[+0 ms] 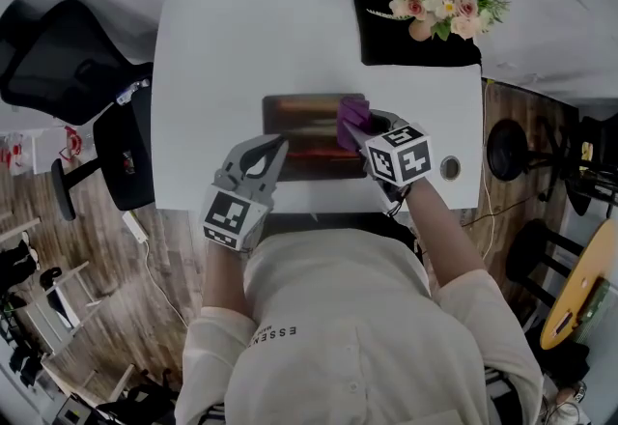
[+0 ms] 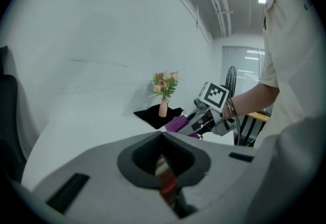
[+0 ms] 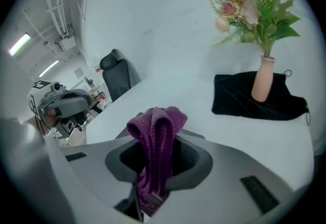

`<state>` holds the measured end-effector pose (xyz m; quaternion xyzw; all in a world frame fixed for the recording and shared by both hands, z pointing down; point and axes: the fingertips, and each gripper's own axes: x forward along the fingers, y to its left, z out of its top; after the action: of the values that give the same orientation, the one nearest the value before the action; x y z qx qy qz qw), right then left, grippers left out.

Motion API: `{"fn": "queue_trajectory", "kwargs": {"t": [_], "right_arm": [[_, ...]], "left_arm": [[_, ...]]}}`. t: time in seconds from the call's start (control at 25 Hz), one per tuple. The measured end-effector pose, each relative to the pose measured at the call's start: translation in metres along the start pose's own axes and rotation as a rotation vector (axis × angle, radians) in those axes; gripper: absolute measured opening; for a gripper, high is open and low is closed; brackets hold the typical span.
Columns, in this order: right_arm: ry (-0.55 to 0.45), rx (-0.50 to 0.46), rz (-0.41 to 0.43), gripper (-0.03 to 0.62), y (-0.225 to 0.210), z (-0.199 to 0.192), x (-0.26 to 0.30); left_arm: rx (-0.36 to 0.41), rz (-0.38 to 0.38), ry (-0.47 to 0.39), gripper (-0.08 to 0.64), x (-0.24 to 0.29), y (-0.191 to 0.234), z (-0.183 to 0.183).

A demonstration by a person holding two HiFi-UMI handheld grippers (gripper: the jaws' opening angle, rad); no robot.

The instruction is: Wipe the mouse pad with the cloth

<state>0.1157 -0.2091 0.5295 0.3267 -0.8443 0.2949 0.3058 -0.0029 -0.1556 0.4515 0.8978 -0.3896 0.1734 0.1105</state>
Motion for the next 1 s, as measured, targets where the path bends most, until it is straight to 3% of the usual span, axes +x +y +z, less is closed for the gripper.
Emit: {"fn": "queue_trajectory", "kwargs": {"t": [0.44,0.6,1.0], "right_arm": [[0.082,-0.002,0.112,0.110,0.108,-0.005,0.063],[0.098,0.045,0.164,0.110,0.137,-0.003,0.088],[0.151,0.034,0.145,0.110,0.142,-0.016,0.127]], "left_arm": [[-0.041,0.021,-0.004,0.000,-0.075,0.047,-0.030],[-0.075,0.046,0.019,0.000,-0.099,0.065,-0.049],[-0.116,0.047,0.034,0.002,-0.113,0.089,-0.069]]}}
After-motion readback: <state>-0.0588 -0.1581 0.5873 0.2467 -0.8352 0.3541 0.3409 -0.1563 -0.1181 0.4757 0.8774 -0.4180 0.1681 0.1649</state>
